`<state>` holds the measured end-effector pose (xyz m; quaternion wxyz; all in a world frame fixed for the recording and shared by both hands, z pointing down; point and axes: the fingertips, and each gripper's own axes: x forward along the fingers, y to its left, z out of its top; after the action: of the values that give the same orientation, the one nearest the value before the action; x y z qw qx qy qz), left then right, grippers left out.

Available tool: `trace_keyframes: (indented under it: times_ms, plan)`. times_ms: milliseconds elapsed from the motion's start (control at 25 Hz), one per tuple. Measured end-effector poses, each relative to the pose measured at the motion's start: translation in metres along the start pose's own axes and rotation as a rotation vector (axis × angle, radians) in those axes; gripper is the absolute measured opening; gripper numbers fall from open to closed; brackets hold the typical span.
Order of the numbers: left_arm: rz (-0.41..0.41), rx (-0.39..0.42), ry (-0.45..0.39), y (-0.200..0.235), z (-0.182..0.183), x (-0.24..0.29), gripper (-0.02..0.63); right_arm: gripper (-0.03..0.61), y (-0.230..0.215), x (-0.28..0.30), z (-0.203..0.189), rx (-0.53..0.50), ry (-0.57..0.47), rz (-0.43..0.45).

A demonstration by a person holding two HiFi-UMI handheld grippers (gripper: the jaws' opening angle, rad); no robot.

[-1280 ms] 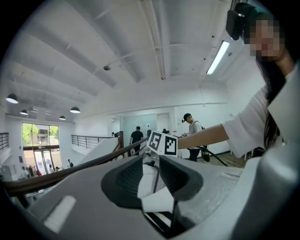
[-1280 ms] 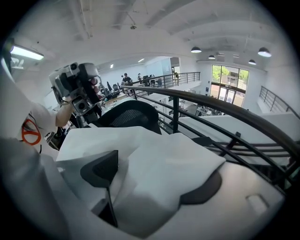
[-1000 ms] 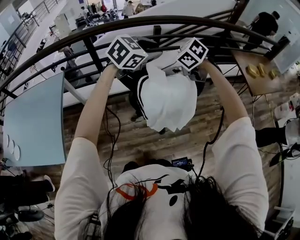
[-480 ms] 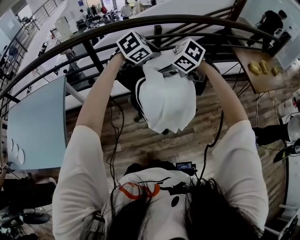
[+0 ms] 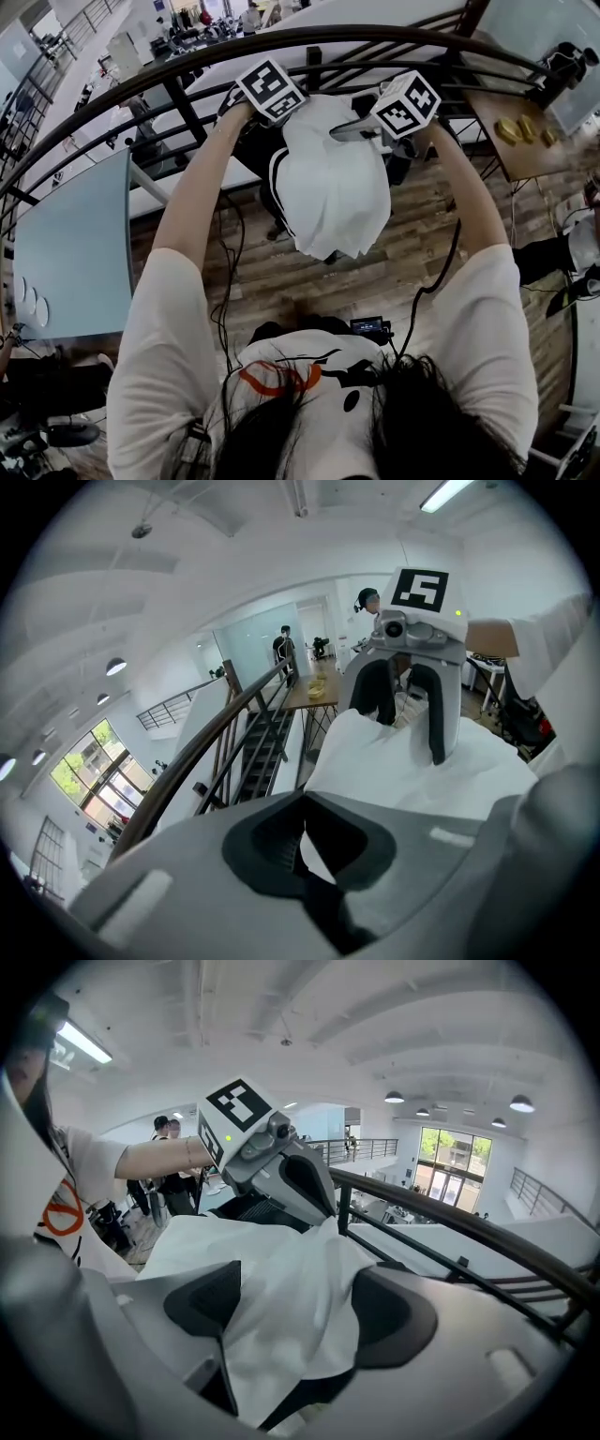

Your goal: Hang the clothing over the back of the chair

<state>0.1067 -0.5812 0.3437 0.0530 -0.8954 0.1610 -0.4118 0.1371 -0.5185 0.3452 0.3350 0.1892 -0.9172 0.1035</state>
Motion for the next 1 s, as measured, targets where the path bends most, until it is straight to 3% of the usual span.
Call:
trace_keyframes:
  times_ms: [200, 280, 480, 640, 1000]
  plan:
    - [0.013, 0.027, 0.062, -0.007, -0.003, 0.013, 0.008, 0.396, -0.004, -0.029, -0.011, 0.052, -0.059, -0.043]
    - [0.014, 0.030, 0.041, -0.010, 0.003, 0.016, 0.096, 0.390, -0.003, -0.038, -0.014, 0.067, -0.080, -0.059]
    - [0.031, -0.035, -0.089, -0.012, 0.019, 0.008, 0.112, 0.359, 0.008, -0.049, -0.022, 0.067, -0.116, -0.092]
    - [0.035, -0.061, -0.205, -0.022, 0.035, -0.006, 0.110, 0.294, 0.016, -0.054, -0.029, 0.052, -0.152, -0.130]
    - [-0.012, -0.016, -0.424, -0.072, 0.052, -0.063, 0.110, 0.221, 0.070, -0.058, -0.015, -0.012, -0.283, -0.178]
